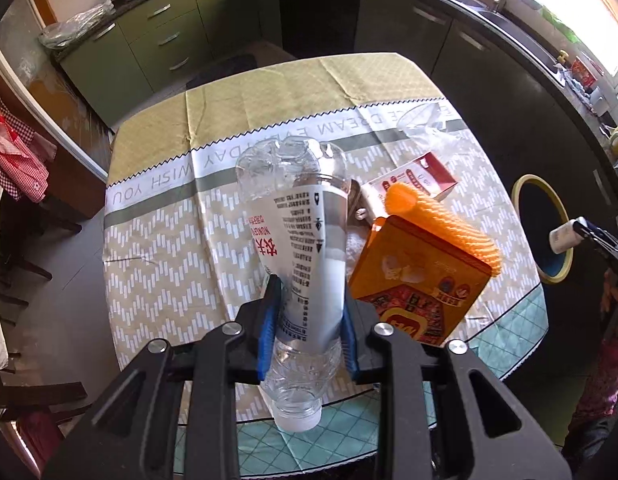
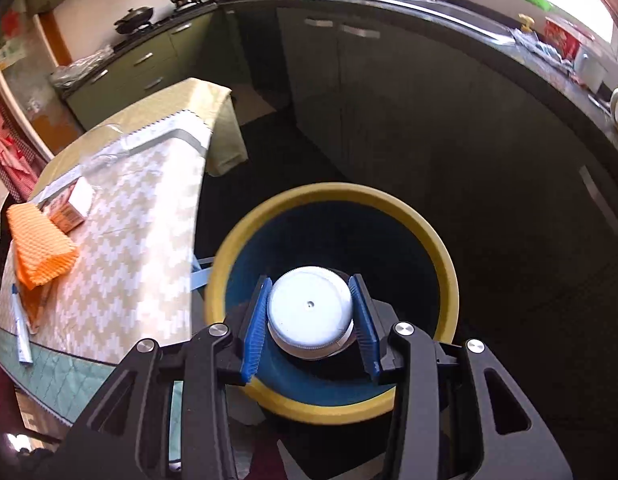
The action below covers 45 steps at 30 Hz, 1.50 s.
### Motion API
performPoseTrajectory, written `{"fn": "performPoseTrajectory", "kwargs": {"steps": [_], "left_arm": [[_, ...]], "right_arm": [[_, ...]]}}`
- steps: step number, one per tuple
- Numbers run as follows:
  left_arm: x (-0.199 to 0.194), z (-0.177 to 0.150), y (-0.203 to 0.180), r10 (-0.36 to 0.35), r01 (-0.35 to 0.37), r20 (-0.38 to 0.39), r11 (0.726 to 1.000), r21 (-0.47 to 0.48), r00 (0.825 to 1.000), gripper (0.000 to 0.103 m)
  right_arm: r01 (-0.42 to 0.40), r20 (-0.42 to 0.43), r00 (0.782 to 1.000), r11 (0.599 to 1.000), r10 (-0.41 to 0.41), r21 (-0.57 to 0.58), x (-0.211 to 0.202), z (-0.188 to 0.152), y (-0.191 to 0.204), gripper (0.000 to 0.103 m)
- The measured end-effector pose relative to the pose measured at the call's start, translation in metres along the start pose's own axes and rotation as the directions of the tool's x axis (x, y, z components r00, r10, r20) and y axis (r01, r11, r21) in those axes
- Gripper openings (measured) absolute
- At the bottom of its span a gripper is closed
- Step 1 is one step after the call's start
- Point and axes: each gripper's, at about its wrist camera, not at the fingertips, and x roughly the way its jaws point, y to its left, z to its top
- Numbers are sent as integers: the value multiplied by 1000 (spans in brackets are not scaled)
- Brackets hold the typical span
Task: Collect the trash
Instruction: 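Carry the bottle and white container over the bin and open both tools, then grasp the orange snack box with the left tool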
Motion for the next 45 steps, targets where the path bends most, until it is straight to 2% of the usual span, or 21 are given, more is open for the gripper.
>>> {"fn": "performPoseTrajectory", "kwargs": {"steps": [5,8,11,14,19,23,26,28,32,34,36,38,40,43,45], "left_arm": [[-30,4,-35,-51,48,37,996,71,998,26],[-48,11,-67,-101,92,58,986,139,993,26],[-58,18,-112,-153,135,64,964,231,986,26],[-59,24,-166,-211,185,45,926,328,976,26],[-39,38,-266,-296,268,-16,836,478,955,27],[-3,51,-340,-336,313,-60,780,542,940,27],[35,58,-386,-346,345,-107,757,555,932,27],[64,60,-413,-339,373,-166,749,548,926,27],[120,62,-450,-285,393,-277,753,528,918,27],[140,64,-461,-253,380,-302,773,508,919,27],[151,66,-467,-227,360,-306,781,511,925,28],[153,71,-467,-227,358,-304,788,502,925,34],[144,73,-464,-232,353,-287,789,504,929,34],[115,73,-442,-253,358,-264,774,523,931,34],[94,71,-420,-265,356,-242,769,531,934,41]], "right_arm": [[64,-34,997,997,-62,52,31,-3,-28,40],[53,-5,999,997,-53,62,19,-6,-33,43],[67,47,996,997,-69,50,-7,-9,-33,46],[71,93,993,997,-75,39,-38,-16,-29,47],[108,163,980,994,-112,28,-88,-37,-26,49],[143,196,969,989,-149,43,-122,-57,-33,51],[150,208,964,986,-163,77,-141,-75,-46,51],[152,206,964,984,-169,97,-153,-90,-55,51],[158,190,965,979,-180,128,-163,-110,-69,51],[154,184,967,978,-179,141,-162,-116,-74,51],[150,178,968,977,-176,149,-160,-120,-76,51],[143,176,970,978,-169,151,-160,-122,-76,51],[134,177,971,980,-159,147,-157,-123,-75,51],[118,181,973,985,-140,129,-150,-114,-73,51],[107,183,975,988,-126,110,-147,-108,-68,51]]}}
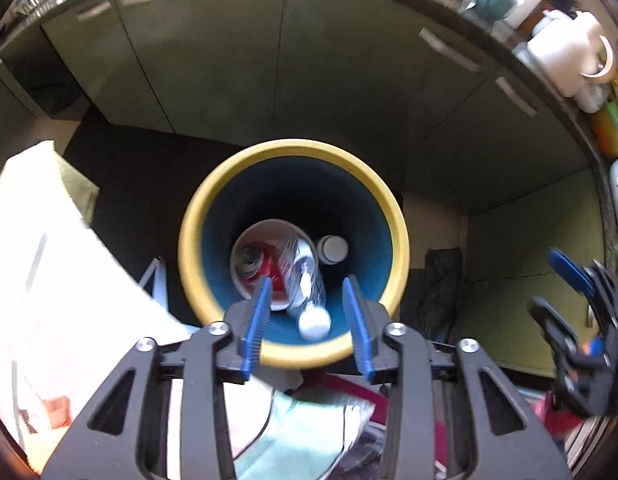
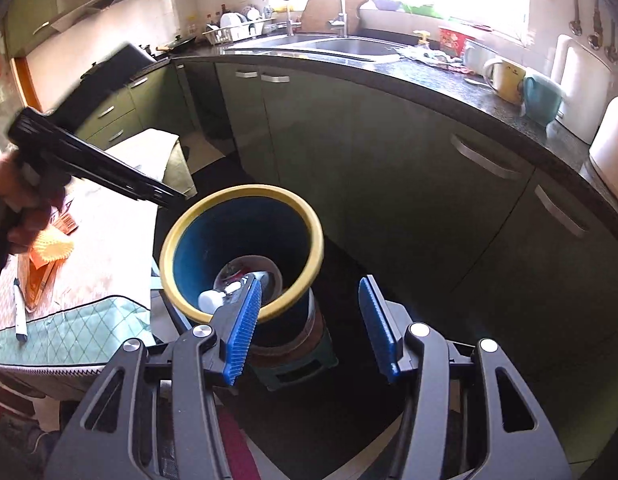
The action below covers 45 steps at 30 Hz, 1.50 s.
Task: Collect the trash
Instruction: 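Grasp the orange snack box with the left tool, then grasp the clear plastic cup with the right tool while the left holds the snack box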
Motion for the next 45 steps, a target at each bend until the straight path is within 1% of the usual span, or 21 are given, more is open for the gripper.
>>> {"fn": "performPoseTrajectory", "kwargs": {"steps": [1,4,6,8,11,13,15,16,18,20,22,25,27,31,36,37,38,39,41,43,45], "left_arm": [[-15,-10,6,6,-6,15,1000,3,1000,43],[-65,-54,32,29,-29,57,1000,-3,998,46],[-95,-85,51,88,-88,87,996,-11,992,50],[-123,-118,76,145,-140,114,989,-56,983,60],[-154,-165,111,201,-185,112,973,-140,973,64],[-164,-202,137,235,-215,89,957,-193,968,64],[-163,-229,164,247,-226,61,945,-237,967,64],[-159,-240,174,249,-230,41,937,-262,968,64],[-151,-262,198,231,-218,4,923,-317,973,64],[-142,-273,220,217,-210,-20,912,-352,976,64],[-132,-279,239,184,-178,-21,910,-374,983,64],[-117,-279,255,120,-114,-9,920,-374,993,64],[-106,-275,259,60,-56,0,928,-368,998,64],[-92,-270,263,7,-7,-2,934,-356,1000,64],[-87,-270,267,-56,57,14,928,-367,998,63],[-87,-271,268,-60,60,14,926,-371,998,60],[-86,-271,268,-67,67,14,925,-374,998,52],[-86,-272,269,-78,78,16,922,-379,997,46],[-85,-274,269,-100,98,16,914,-393,995,22],[-87,-276,267,-103,101,16,915,-391,995,14],[-90,-276,263,-111,115,32,915,-386,993,9]], "right_arm": [[-10,0,1000,1000,10,-11,0,1,5,52],[-26,-2,1000,998,25,-56,3,7,22,55],[-35,-6,999,996,34,-84,7,13,36,56],[-49,-7,999,992,48,-114,9,18,50,56],[-93,-16,996,983,92,-161,11,25,79,56],[-124,-27,992,972,121,-200,13,31,100,56],[-142,-36,990,958,137,-247,16,34,123,56],[-152,-42,988,951,146,-269,17,35,135,56],[-166,-52,986,935,158,-312,19,38,158,56],[-181,-60,983,919,171,-350,19,39,180,56],[-192,-68,981,905,180,-381,20,39,198,56],[-201,-84,980,888,183,-413,22,37,218,56],[-199,-92,980,883,177,-424,23,36,226,56],[-194,-100,981,886,168,-421,26,35,225,56],[-193,-108,981,888,163,-417,32,37,220,56],[-194,-108,981,888,164,-417,33,37,220,56],[-196,-108,980,887,165,-418,33,37,220,56],[-199,-109,980,886,169,-419,33,38,220,56],[-205,-109,978,882,175,-425,33,37,223,56],[-209,-109,978,878,180,-431,33,37,225,56],[-211,-108,977,874,181,-439,32,38,227,56]]}}
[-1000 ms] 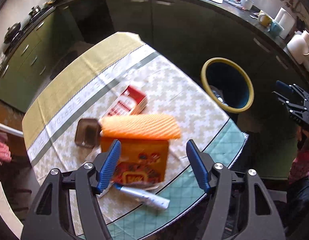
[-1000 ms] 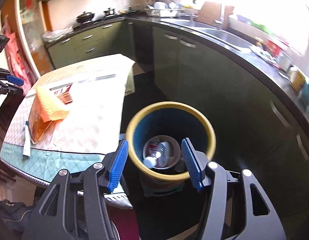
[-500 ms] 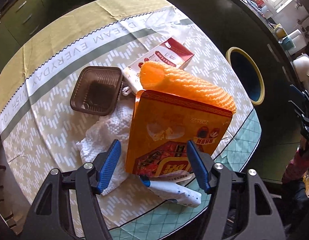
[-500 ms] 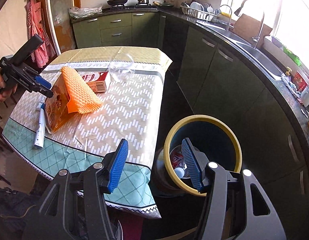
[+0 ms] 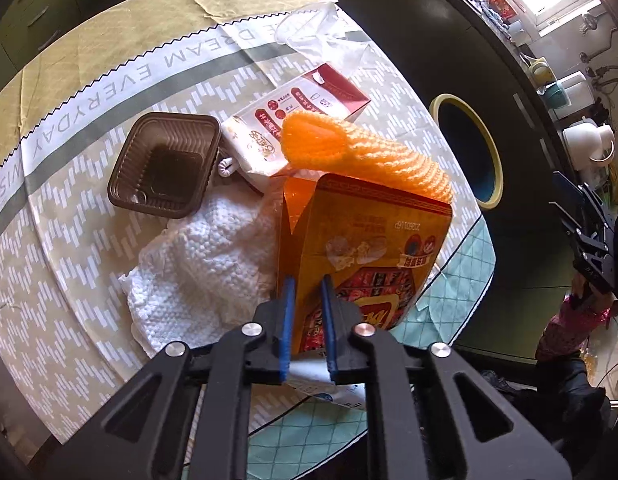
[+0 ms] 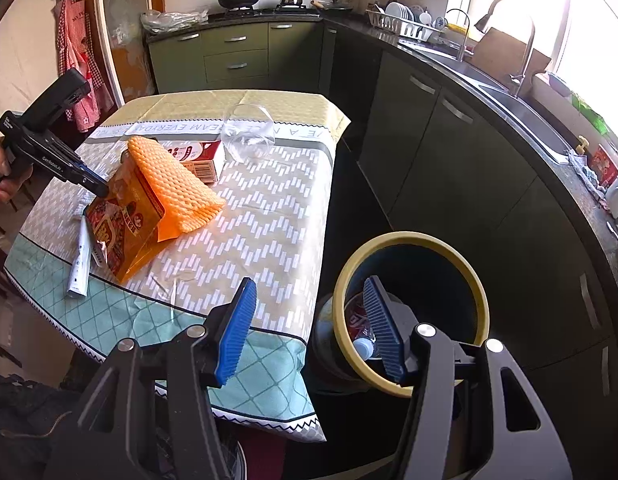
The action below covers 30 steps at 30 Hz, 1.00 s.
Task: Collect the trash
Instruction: 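Grasp the clear plastic cup with the right tool while the left holds the snack box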
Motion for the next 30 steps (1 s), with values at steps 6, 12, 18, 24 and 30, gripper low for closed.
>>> {"fn": "performPoseTrajectory", "kwargs": {"steps": [6,12,18,24,30], "left_arm": [[-18,-8,-21,-77,75,64,996,46,995,2],[-33,-12,-38,-69,63,90,996,67,994,1],[-55,-18,-54,-7,-6,132,996,95,991,0],[-77,-27,-69,37,-58,154,990,130,987,0],[-92,-38,-77,73,-97,157,985,145,985,0]], "right_arm": [[-5,16,1000,1000,5,-26,-1,9,7,56],[-34,32,999,998,36,-52,3,27,15,56],[-96,47,994,995,98,-42,27,79,18,67],[-182,-22,983,983,182,-4,94,152,31,67],[-210,-120,970,977,213,40,170,218,40,66]]}}
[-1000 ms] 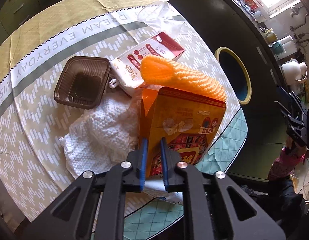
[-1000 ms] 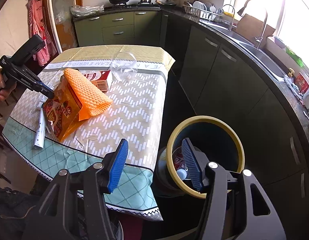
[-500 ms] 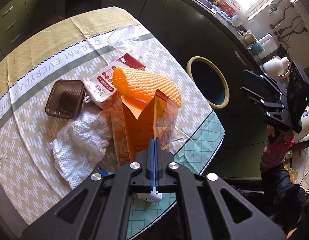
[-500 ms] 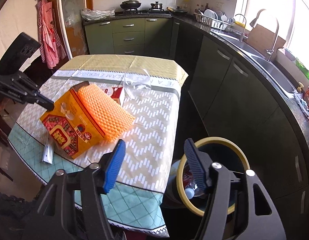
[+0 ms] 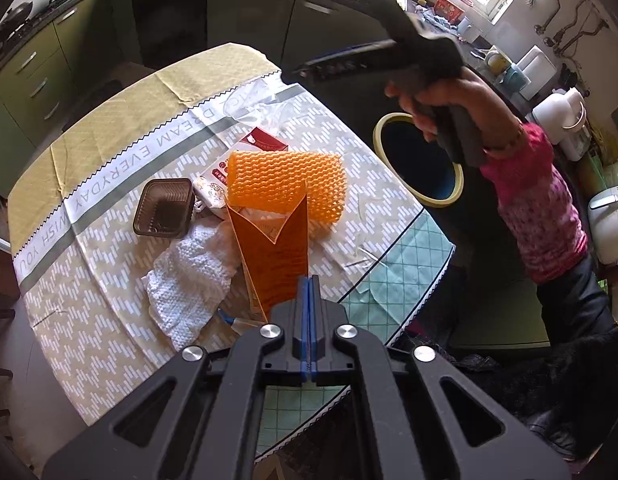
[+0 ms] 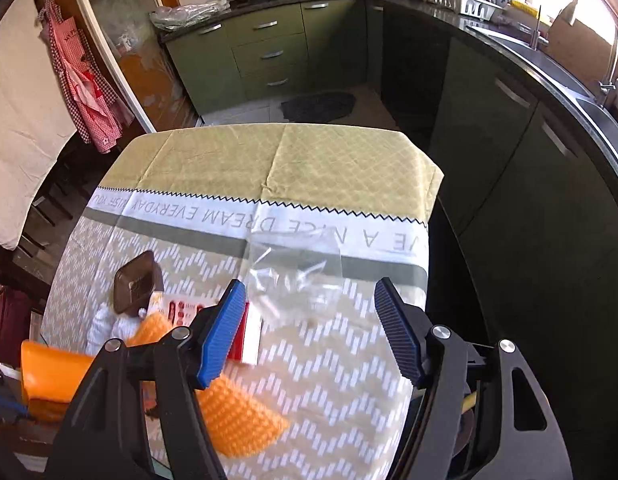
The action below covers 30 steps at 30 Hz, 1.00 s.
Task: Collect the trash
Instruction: 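Grasp the clear plastic cup with the right tool while the left holds the snack box, then carry the plastic cup over the bin and open the right tool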
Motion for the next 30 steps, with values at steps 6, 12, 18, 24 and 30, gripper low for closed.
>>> {"fn": "performPoseTrajectory", "kwargs": {"steps": [6,12,18,24,30], "left_arm": [[-11,-4,1,2,-2,16,1000,6,1000,0],[-13,-3,3,7,-7,10,1000,17,1000,0],[-15,-3,8,10,-10,20,1000,5,1000,0],[-18,-4,8,16,-16,23,1000,1,1000,0],[-21,-3,7,20,-20,27,1000,-2,999,0]], "right_arm": [[-13,-156,987,997,26,81,40,40,-9,73],[39,-279,959,999,-47,-32,71,26,11,90],[33,-329,943,998,-46,-47,101,18,23,90],[48,-341,939,999,-49,-10,112,17,20,68],[7,-276,961,999,6,46,79,21,6,38]]}}
